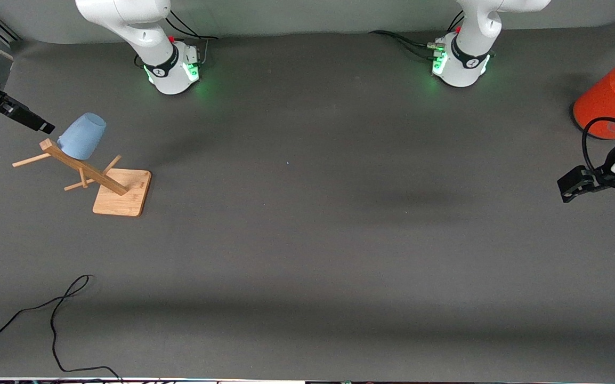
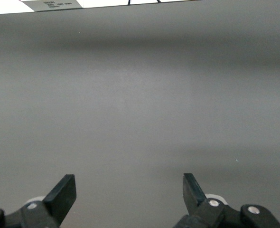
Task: Rotate and upright cup with both arms
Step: 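Reach the right gripper to the light blue cup on the wooden stand, then close the right gripper on the blue cup and lift it off the peg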
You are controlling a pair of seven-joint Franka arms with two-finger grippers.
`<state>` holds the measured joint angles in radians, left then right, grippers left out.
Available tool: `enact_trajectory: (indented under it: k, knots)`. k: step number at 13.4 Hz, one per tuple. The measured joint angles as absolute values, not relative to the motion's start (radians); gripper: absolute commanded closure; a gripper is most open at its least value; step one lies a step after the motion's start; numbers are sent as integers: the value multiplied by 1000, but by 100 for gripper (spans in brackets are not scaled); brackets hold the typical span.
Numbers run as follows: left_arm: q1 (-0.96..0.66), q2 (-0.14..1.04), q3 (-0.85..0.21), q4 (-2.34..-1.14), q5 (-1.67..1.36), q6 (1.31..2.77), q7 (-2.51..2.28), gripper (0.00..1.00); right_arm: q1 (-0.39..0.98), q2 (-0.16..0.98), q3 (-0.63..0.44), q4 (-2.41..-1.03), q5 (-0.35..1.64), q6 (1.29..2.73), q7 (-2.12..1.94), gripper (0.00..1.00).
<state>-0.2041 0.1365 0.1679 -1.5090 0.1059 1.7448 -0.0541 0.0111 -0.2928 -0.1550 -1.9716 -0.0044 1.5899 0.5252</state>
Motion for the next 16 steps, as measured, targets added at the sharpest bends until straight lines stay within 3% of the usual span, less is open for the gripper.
enact_trajectory:
  k: [9,15,16]
  knots:
    - [-205,137,167,-1509,106,1738,-54,0,10,-290,-159,-2237,-3,1828,580,0]
    - [-204,137,168,-1508,106,1737,-53,0,10,-291,-179,-2294,-3,1869,581,1]
    - [-204,137,168,-1508,106,1737,-53,0,10,-291,-179,-2294,-3,1869,581,26]
